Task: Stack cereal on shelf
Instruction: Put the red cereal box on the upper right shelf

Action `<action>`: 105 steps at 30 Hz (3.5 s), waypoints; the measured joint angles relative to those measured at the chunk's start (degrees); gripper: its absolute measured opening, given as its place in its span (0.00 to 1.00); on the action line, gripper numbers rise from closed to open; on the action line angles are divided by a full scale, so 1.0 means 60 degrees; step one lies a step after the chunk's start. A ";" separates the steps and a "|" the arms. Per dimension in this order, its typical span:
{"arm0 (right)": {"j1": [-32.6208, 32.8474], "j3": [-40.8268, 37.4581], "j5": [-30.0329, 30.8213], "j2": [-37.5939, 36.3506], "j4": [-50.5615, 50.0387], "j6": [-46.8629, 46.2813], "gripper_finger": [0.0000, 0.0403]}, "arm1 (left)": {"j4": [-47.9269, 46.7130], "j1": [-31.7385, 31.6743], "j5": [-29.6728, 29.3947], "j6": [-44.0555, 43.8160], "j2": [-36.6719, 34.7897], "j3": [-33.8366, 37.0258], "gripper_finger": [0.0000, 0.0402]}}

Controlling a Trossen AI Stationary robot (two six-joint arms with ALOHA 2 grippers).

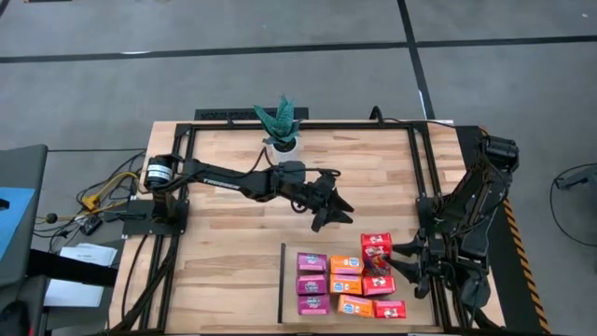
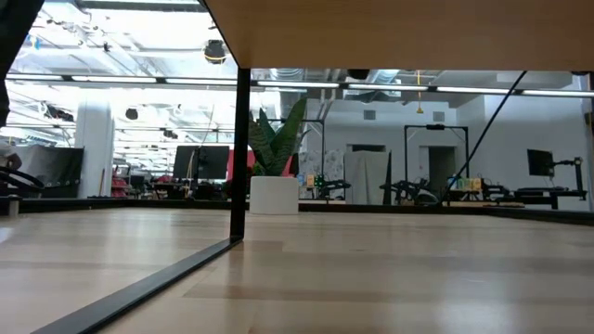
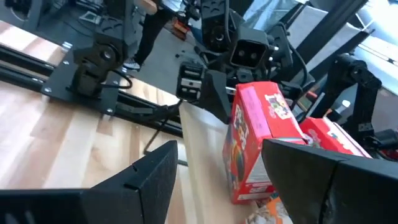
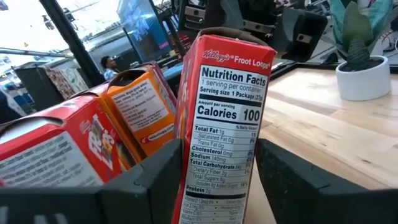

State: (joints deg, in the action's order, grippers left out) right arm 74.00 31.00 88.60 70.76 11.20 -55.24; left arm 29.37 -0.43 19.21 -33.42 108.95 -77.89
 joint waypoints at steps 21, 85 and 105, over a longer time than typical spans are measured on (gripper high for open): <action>0.0043 0.0036 -0.0002 -0.0107 0.0189 0.0072 0.57 | -0.1184 0.0173 0.0970 0.0365 0.1511 -0.2069 0.56; 0.1276 0.4704 -0.6436 -0.8264 0.1692 1.5414 0.38 | -0.4682 0.0197 -0.5504 0.1988 -0.5413 -0.2342 0.00; 0.1689 1.0261 -0.4909 -0.3544 -0.8929 0.7592 0.48 | -0.5853 0.1799 -0.4169 0.2133 -0.4993 -0.2350 0.00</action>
State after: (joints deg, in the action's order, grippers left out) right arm 84.14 92.57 59.15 49.50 -42.37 -9.68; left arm -5.75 10.36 -5.80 -20.62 78.99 -91.99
